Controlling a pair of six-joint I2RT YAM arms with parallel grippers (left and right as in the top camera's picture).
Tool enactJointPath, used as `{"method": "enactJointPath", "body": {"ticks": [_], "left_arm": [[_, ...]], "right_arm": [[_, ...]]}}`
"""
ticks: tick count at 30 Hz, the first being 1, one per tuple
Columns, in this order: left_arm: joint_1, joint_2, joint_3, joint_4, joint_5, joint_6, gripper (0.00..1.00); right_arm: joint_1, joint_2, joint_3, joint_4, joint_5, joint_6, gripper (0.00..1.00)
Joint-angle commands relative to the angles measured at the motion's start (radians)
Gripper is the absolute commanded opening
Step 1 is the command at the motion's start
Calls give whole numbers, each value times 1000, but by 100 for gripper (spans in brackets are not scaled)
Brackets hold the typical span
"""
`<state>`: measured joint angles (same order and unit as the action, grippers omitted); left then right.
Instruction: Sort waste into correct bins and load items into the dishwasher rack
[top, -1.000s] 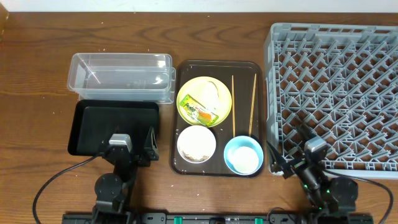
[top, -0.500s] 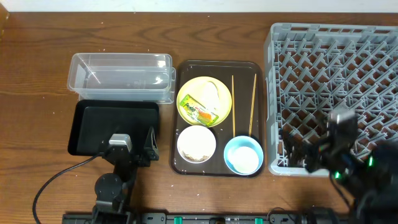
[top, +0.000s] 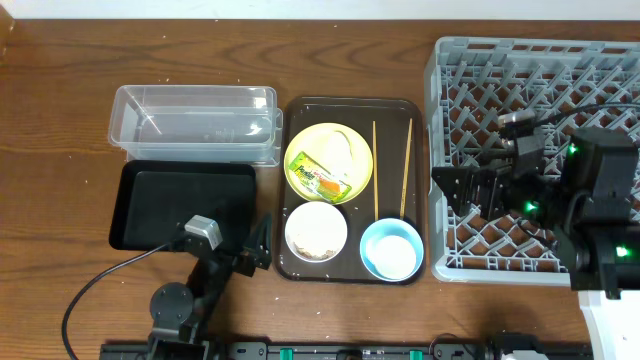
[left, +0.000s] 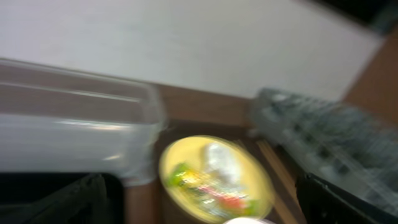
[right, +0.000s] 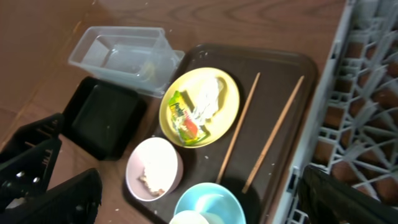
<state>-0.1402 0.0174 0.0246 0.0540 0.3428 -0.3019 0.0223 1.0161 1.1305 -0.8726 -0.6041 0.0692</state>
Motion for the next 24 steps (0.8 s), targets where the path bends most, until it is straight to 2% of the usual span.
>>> {"method": "enactJointPath", "body": {"ticks": [1,3,5,11,14,17,20,22,24], "left_arm": [[-1,23,100,-15,117,-115,100],[-1,75,209,-87,117,-115,100],[-1,172,356,-227,117,-114,100],[-26,603,843,-781,133,-98,100],[-61,793,1018,-955,146,-50,100],[-68,918,1083,-988,233,-79,98],[-97,1017,1083,-950,348,-96,98],[-168,1085,1083,-964,332,-83,98],[-283,1151,1083,-975,233,-85,98]], "right_arm": [[-10,4,19,-3,-52,16,99],[-10,3,19,-3,-51,16,99],[-10,3,19,-3,-51,16,99],[-10,4,19,-1,-51,31,99],[-10,3,19,-3,-50,31,99],[-10,3,19,-14,-16,69,99],[-10,4,19,-39,96,158,99],[-10,4,19,-58,174,209,99],[-10,5,19,-71,222,238,99]]}}
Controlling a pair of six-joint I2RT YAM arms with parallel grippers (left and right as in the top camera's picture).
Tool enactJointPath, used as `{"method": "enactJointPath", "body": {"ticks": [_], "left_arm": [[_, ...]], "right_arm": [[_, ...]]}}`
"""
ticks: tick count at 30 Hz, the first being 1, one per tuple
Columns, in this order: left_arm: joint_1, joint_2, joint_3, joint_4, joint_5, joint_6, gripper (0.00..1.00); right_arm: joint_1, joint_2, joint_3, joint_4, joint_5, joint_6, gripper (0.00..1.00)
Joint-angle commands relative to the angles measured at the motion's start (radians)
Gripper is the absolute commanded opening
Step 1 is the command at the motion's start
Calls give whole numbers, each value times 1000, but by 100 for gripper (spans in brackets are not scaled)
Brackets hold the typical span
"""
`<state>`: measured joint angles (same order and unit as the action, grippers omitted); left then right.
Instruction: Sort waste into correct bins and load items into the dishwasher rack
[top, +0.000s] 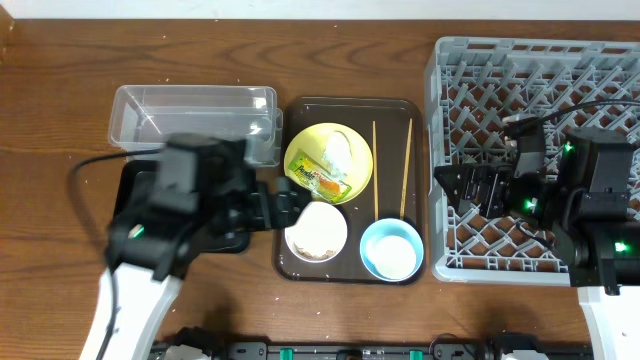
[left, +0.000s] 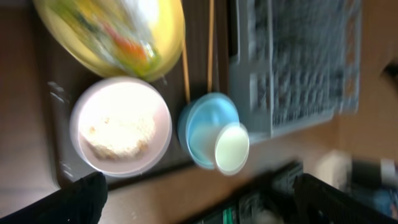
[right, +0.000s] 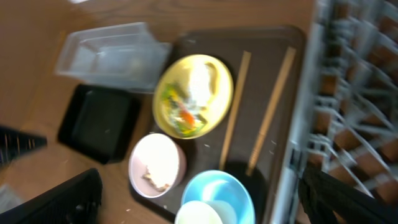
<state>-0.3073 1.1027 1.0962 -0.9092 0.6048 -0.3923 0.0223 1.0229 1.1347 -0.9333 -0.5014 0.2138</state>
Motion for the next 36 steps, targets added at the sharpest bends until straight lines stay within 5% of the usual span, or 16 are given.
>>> {"method": "enactJointPath", "body": {"ticks": [1,9,14,28,36], "left_arm": [[-172,92,11,-13,-86,4,99],[-545,293,11,48,-488,-70,90],[-660,429,11,150,-565,-69,81],[-663,470,12,264,-485,-74,6],[-511,283,12,261,-198,-73,6]], "right_arm": [[-10,0,14,-14,129,104,99],[-10,44,14,-45,131,123,99],[-10,89,14,-59,114,123,99],[-8,114,14,-66,48,58,99],[-8,113,14,-66,48,43,99]]}}
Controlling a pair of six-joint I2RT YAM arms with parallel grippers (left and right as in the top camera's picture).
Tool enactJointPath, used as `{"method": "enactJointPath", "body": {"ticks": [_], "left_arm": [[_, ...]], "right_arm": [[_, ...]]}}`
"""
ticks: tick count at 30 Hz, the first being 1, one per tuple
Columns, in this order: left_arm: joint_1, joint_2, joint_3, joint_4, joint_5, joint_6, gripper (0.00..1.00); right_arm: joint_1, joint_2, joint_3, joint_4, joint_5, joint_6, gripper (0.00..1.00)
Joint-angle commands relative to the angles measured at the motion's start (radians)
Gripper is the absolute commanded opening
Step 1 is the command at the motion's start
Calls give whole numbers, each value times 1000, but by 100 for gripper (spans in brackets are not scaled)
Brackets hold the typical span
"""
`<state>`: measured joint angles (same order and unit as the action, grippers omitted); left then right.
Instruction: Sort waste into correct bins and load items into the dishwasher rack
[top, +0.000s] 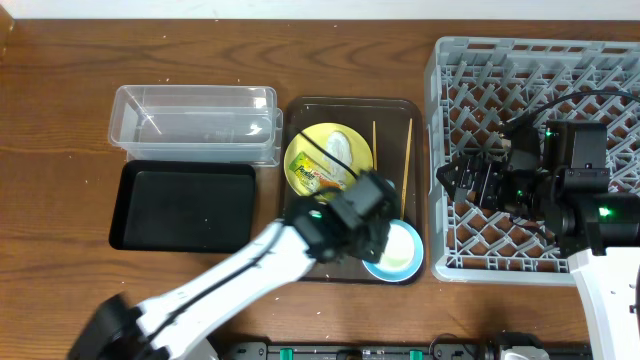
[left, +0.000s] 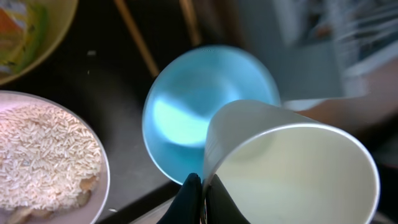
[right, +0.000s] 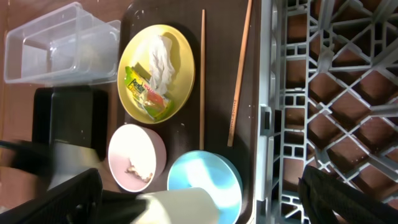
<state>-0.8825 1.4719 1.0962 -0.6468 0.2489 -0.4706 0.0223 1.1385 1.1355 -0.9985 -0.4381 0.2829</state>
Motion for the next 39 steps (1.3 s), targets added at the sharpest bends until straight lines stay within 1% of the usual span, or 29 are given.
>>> {"method": "enactJointPath", "body": {"ticks": [1,2,3,5,6,9,10,11,13,15,20,22,27,28,29,31,34,36,37,38,39], "left_arm": [[100,-117,12,-2,202,6,6],[146,-152,12,-2,256,18,6],[213,-193,12,-2,329,31,6],[294,-232,12,-4,423,32,6],[343,-250,12,-4,492,32,6],[500,-285,12,-2,770,55,6],[547,-286,12,-2,866,60,6],[584,-286,12,-3,947,64,6],[646,-284,12,-2,1075,70,6],[687,-284,12,-2,1140,70,6],[715,-284,12,-2,1161,69,6],[715,-284,12,-2,1162,69,6],[715,-284,12,-2,1184,69,6],[715,-284,12,-2,1184,69,6],[715,-284,12,-2,1184,69,6],[715,-284,12,-2,1184,69,6],[715,-284,12,-2,1184,69,6],[715,-284,12,-2,1184,69,6],[715,-284,12,-1,1183,69,6],[715,-284,12,2,1183,69,6],[715,-284,12,6,1183,69,6]], "right_arm": [[-8,-2,14,0,-16,-26,99],[-8,-2,14,-1,-18,-27,99],[-8,-2,14,1,-40,-62,99],[-8,-2,14,13,-103,-123,99],[-8,-2,14,27,-185,-187,99],[-8,-2,14,70,-561,-447,99],[-8,-2,14,82,-664,-502,99],[-8,-1,14,98,-763,-544,99],[-4,-1,14,132,-890,-573,99],[17,-2,14,166,-952,-576,99],[144,-1,14,230,-964,-576,98],[192,-1,14,273,-932,-567,96],[284,-1,14,379,-796,-443,96],[301,-1,14,396,-792,-438,94],[319,-1,14,414,-792,-436,90],[346,-1,14,439,-769,-425,80],[364,-1,14,436,-674,-379,74],[365,-1,14,420,-646,-373,74],[365,-1,14,412,-642,-373,79],[365,-1,14,408,-642,-373,80],[366,0,14,403,-642,-373,79]]}}
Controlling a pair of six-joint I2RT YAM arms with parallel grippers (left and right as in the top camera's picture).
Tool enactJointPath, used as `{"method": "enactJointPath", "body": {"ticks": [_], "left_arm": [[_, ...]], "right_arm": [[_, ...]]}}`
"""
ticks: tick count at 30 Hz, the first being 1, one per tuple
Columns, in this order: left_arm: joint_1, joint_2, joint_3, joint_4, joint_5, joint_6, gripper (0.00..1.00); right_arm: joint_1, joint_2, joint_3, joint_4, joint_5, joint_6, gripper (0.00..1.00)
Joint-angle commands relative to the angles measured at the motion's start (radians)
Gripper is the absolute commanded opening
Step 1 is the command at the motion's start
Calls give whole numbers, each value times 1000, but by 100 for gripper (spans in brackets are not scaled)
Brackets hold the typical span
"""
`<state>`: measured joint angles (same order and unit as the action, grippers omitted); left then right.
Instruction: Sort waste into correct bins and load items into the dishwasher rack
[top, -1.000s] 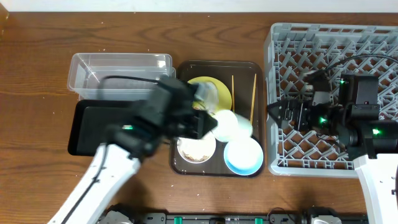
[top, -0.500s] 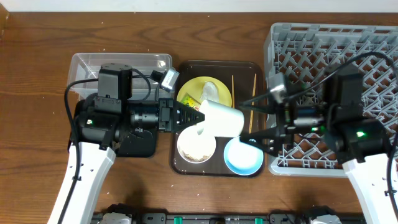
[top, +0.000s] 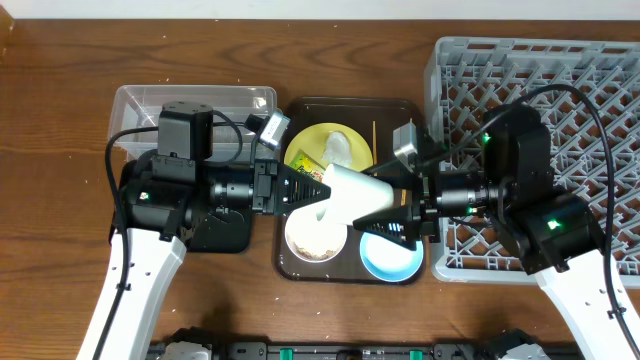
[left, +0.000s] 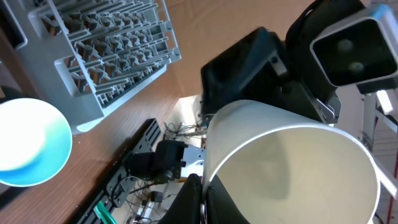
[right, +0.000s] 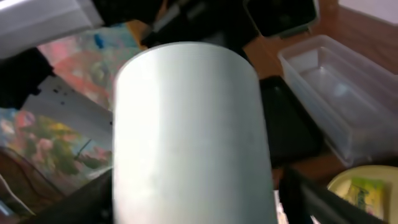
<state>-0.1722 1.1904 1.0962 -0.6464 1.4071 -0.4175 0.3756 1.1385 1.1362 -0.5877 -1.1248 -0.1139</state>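
A white paper cup (top: 352, 192) hangs on its side above the brown tray (top: 300, 105). My left gripper (top: 318, 190) is shut on its rim, which is pinched between the fingers (left: 200, 198) in the left wrist view. The cup's inside (left: 292, 168) fills that view. My right gripper (top: 400, 215) faces the cup's base from the right, and its open fingers stand either side of the cup body (right: 193, 130). The grey dishwasher rack (top: 560, 70) is at the right.
On the tray are a yellow plate (top: 350, 160) with a wrapper (top: 312, 170) and a tissue (top: 340, 148), a pink bowl of rice (top: 312, 238), a blue bowl (top: 385, 258) and chopsticks (top: 375, 135). A clear bin (top: 140, 105) and a black bin (top: 215, 235) sit at the left.
The cup was upright in the blue bowl, in my left gripper. It is now lifted and on its side over the tray. My right gripper has moved from the rack to the cup's base.
My left arm was low at the front left and my right arm was over the rack. The left gripper then stood over the black bin, then shut on the cup in the blue bowl. Now the cup hangs over the tray with both grippers at it.
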Motion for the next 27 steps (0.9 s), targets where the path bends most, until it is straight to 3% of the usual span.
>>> {"method": "enactJointPath", "body": {"ticks": [1,3,5,6,8,12,15,18,22,27], "left_arm": [[5,-2,12,9,24,16,6],[5,-2,12,9,21,16,6],[5,-2,12,9,21,17,7],[5,-2,12,8,21,17,17],[5,-2,12,8,21,36,50],[5,-2,10,-39,-97,107,64],[5,-2,9,-144,-316,107,70],[5,-2,8,-227,-499,108,71],[1,-2,8,-256,-519,168,71],[-29,-2,8,-257,-523,225,70]], "right_arm": [[13,1,13,-8,44,24,72],[13,1,13,-8,44,24,57],[13,0,13,-8,44,24,59],[11,-2,13,-8,45,24,60],[-6,-7,13,-12,53,24,56],[-120,-48,14,-69,203,145,50],[-245,-87,14,-157,402,246,49],[-390,-124,14,-317,736,358,46],[-538,-121,14,-502,1079,457,44],[-658,-50,14,-573,1140,470,43]]}}
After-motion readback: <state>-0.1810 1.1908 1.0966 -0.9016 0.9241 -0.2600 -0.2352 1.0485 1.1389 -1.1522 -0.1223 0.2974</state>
